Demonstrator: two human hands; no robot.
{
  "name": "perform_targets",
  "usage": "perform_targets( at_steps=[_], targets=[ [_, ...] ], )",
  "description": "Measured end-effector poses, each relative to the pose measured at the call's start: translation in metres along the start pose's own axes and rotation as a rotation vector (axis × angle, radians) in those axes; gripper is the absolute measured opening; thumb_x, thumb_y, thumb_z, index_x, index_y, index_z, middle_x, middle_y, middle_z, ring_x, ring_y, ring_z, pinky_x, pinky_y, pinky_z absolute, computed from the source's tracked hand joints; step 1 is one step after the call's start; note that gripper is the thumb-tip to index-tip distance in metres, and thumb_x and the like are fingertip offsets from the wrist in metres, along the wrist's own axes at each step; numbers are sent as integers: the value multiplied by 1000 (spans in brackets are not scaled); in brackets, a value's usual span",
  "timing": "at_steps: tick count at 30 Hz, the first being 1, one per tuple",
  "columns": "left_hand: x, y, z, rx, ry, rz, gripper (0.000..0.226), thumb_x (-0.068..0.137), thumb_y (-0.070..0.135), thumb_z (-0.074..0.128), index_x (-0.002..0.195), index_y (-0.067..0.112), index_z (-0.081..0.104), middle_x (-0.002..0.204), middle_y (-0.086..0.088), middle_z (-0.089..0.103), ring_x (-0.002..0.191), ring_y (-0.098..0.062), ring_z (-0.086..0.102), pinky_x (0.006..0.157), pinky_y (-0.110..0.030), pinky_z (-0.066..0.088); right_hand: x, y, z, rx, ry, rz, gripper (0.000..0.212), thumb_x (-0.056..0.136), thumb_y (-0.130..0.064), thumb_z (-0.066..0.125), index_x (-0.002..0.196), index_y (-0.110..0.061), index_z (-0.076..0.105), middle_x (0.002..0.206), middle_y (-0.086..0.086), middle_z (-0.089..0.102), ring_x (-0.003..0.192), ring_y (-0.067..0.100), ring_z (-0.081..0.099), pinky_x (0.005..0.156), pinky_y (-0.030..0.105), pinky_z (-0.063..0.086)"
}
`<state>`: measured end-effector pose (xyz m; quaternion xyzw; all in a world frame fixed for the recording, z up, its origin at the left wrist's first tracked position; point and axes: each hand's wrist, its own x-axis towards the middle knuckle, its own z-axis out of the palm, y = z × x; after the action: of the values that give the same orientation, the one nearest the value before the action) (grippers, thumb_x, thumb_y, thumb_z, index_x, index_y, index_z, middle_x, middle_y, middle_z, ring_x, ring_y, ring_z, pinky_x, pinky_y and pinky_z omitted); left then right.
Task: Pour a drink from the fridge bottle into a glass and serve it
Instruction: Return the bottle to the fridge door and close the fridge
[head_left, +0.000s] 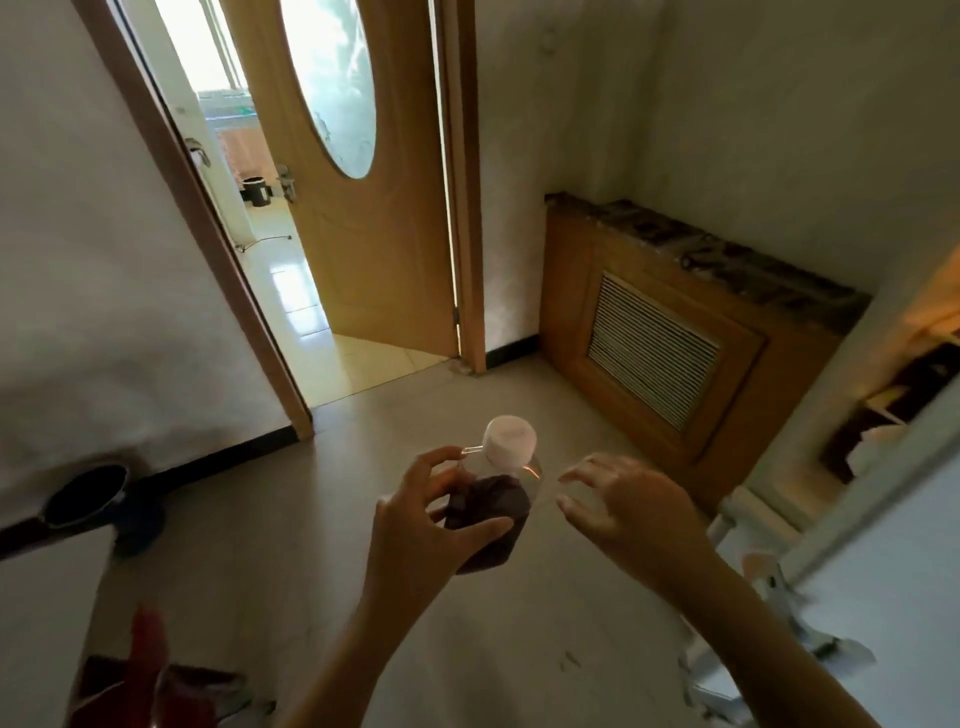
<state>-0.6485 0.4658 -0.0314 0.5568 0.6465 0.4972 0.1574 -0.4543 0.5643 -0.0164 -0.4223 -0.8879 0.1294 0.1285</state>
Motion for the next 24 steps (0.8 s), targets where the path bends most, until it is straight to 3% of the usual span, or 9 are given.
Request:
perform_targets(
  at_steps=[5, 10, 16, 19, 24],
  targets=[
    [70, -27, 28, -64, -78, 50, 69, 58, 56, 73, 119, 38, 45, 106, 31, 57, 94, 14, 60, 75, -8, 51, 42, 31, -1, -15, 14, 141, 39, 89, -52, 44, 121, -33, 53, 124, -9, 55, 104, 5, 50, 78, 21, 39],
    [141, -42, 59, -51, -151, 133, 63, 57, 49, 77, 106, 68, 42, 113, 27, 55, 97, 20, 55, 70, -2, 46, 76, 62, -14, -3, 95, 293, 41, 89, -51, 44, 125, -32, 49, 128, -8, 53, 113, 8, 48, 91, 27, 41],
    [215, -50, 110, -180, -268, 154, 76, 50, 21, 91, 102, 60, 52, 100, 15, 70, 95, 0, 66, 71, -17, 56, 95, 94, -35, -18, 181, 467, 37, 91, -47, 43, 123, -32, 50, 120, -11, 55, 105, 8, 51, 89, 33, 46],
    [248, -48, 145, -275, -389, 121, 70, 48, 21, 92, 103, 46, 57, 98, 21, 70, 93, -1, 67, 75, -24, 57, 92, 109, -42, -34, 234, 600, 33, 90, -41, 50, 122, -32, 52, 122, -9, 56, 107, 12, 53, 90, 33, 46],
    [294, -33, 211, -417, -631, 187, 69, 49, 22, 91, 103, 47, 55, 102, 26, 67, 95, 0, 65, 73, -25, 57, 85, 130, -41, -62, 310, 803, 32, 87, -41, 58, 119, -33, 55, 123, -10, 58, 108, 8, 55, 88, 21, 46]
  ],
)
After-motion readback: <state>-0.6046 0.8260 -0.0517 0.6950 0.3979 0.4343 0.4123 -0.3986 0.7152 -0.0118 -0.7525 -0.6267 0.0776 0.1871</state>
